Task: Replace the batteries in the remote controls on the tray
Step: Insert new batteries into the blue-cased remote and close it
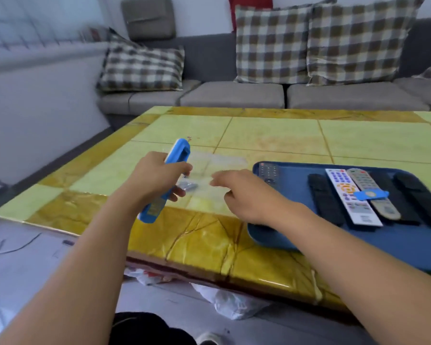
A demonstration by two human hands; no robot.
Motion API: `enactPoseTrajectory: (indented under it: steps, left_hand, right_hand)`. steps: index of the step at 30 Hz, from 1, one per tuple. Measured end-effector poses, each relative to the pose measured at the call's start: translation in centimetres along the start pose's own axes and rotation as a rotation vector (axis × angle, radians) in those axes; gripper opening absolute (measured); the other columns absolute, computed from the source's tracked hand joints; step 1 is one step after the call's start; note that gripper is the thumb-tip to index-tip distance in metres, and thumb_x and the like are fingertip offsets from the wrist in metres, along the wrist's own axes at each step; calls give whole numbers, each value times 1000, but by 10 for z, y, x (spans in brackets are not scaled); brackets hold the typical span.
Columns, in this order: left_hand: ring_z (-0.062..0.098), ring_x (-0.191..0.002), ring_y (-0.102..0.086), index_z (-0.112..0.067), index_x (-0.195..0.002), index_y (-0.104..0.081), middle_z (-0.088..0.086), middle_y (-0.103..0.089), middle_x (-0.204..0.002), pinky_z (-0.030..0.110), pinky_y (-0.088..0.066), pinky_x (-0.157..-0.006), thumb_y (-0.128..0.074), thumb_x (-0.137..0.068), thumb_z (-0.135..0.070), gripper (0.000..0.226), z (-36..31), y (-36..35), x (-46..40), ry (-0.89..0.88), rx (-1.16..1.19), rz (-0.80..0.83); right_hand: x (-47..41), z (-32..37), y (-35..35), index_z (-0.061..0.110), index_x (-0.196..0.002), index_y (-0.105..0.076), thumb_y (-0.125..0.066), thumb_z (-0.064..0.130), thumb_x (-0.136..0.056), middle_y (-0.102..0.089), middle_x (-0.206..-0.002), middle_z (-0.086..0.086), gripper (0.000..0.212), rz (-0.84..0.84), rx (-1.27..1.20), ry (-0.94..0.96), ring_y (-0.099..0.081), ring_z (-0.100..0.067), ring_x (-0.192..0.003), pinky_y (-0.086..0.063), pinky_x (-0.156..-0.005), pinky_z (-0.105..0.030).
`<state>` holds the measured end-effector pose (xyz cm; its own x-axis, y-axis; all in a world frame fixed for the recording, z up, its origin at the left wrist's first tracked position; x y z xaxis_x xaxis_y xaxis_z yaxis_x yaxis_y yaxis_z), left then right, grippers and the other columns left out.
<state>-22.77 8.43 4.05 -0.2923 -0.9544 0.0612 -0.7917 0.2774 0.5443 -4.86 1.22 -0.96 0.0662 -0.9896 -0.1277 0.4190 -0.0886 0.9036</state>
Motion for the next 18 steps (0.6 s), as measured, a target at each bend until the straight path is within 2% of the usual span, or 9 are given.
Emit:
enactPoseTrajectory:
  steps: [2,3,4,6,8,11,13,15,18]
  left_hand:
    - [19,-55,-72,-9,-97,-64,13,-68,-83,26,-52,-46,-66,-91,-23,16,18,10,-10,-3,-42,-101]
    - [19,-55,-70,-9,-98,-64,14,-69,-85,26,-53,-47,-66,-90,-23,16,26,13,-18,-15,-52,-153]
    - [20,-56,-70,-9,-99,-65,15,-70,-86,28,-55,-49,-66,-89,-22,16,32,14,-25,-24,-51,-222]
    - [27,-63,-70,-11,-97,-64,16,-70,-85,38,-61,-61,-67,-86,-22,16,41,15,-40,-17,7,-371]
    - [26,-60,-68,-14,-92,-60,13,-68,-79,41,-63,-69,-71,-85,-27,19,47,11,-52,46,148,-420]
    - [22,-52,-61,-13,-85,-55,8,-61,-70,38,-62,-64,-72,-85,-21,19,57,-9,-68,168,284,-360]
    - [24,-50,-60,-8,-85,-55,8,-58,-65,45,-62,-71,-64,-85,-11,9,63,-19,-78,231,328,-349]
    - [26,-52,-59,-5,-85,-56,9,-59,-61,47,-61,-73,-57,-85,-5,1,66,-24,-86,279,406,-359]
    - [25,-48,-58,-1,-89,-59,10,-61,-57,42,-61,-70,-55,-81,-2,9,68,-26,-92,326,498,-362]
  right_hand:
    - [-9,-2,-4,19,-155,-32,-37,5,-99,-27,-162,2,57,17,36,-16,-25,-17,-149,-21,-119,-27]
    - [-14,-4,-5,19,-157,-24,-35,8,-102,-23,-163,1,57,31,53,-29,-23,-16,-149,-19,-119,-27]
    - [-19,-7,-6,21,-158,-18,-34,13,-104,-25,-163,-1,57,33,66,-42,-24,-18,-149,-21,-118,-28]
    - [-33,-11,-7,26,-159,-14,-32,24,-107,-39,-155,-5,55,13,113,-57,-39,-24,-140,-36,-111,-35]
    - [-52,-13,-7,32,-157,-19,-34,31,-107,-53,-144,-4,52,29,168,-68,-52,-27,-125,-43,-93,-35]
    - [-82,-13,-5,39,-149,-36,-42,31,-105,-56,-139,2,45,176,217,-117,-63,-26,-107,-51,-88,-35]
    - [-101,-12,-6,37,-144,-43,-53,25,-102,-58,-129,0,46,306,84,-162,-68,-25,-86,-59,-77,-38]
    - [-116,-9,-9,32,-138,-52,-65,22,-95,-61,-121,-4,46,402,9,-146,-68,-27,-91,-61,-72,-37]
    - [-133,-6,-19,28,-128,-63,-72,24,-90,-66,-116,0,39,404,62,-28,-63,-20,-98,-52,-71,-25]
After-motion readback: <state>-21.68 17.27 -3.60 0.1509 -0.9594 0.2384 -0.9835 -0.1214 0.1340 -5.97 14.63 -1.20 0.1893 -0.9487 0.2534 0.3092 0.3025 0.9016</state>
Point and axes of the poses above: each hand's wrist, its own x-axis away from the middle knuckle, its own y-axis out of the back of the hand, z = x × y, the point moved 1 cm from there along -x, towards the middle knuckle
